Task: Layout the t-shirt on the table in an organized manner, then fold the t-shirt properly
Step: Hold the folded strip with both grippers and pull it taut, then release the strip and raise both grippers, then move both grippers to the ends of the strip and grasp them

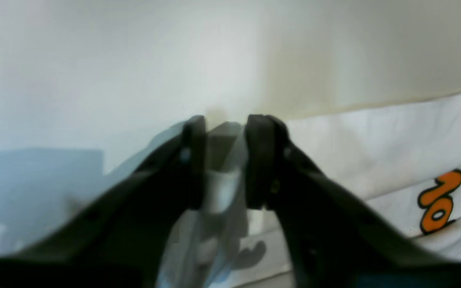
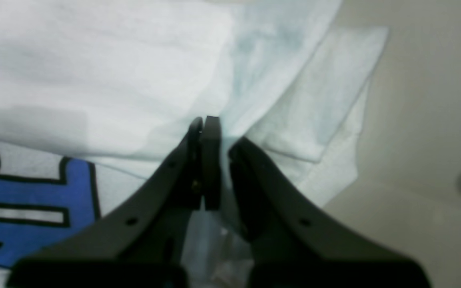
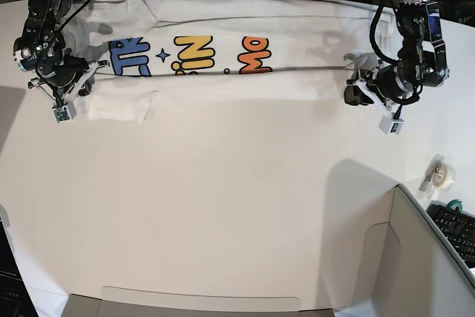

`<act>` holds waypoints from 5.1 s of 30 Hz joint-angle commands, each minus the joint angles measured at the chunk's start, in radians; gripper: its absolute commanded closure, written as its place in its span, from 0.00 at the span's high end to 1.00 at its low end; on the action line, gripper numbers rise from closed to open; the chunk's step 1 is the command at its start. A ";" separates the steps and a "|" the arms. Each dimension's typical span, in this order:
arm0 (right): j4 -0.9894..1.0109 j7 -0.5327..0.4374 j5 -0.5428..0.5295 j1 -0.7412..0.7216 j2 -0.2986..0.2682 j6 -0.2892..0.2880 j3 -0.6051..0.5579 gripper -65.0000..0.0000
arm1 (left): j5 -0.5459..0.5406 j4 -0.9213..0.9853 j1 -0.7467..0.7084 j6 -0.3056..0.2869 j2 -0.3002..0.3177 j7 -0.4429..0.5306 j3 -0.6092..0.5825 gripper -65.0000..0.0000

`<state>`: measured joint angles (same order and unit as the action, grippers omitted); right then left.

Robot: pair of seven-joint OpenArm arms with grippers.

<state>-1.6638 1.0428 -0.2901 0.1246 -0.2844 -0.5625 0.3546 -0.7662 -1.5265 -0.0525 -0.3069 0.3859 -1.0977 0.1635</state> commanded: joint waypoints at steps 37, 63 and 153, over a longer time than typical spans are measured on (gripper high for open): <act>-0.009 0.000 0.091 -0.010 0.017 0.002 0.010 0.00 | -0.009 -0.403 -0.313 -0.001 0.138 0.015 0.015 0.00; -0.017 0.000 0.091 -0.010 0.018 0.002 0.010 0.00 | -0.009 -0.400 -0.346 0.004 0.138 -0.060 0.035 0.34; -0.356 0.195 0.085 0.028 0.061 -0.004 0.007 0.00 | -0.014 -0.398 -0.317 0.001 0.026 -0.100 0.359 0.35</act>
<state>-2.0029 1.2469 -0.2089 0.1570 -0.2115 -0.5652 0.3588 -0.7700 -1.9110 -0.3737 -0.3065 0.3943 -1.2079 0.5194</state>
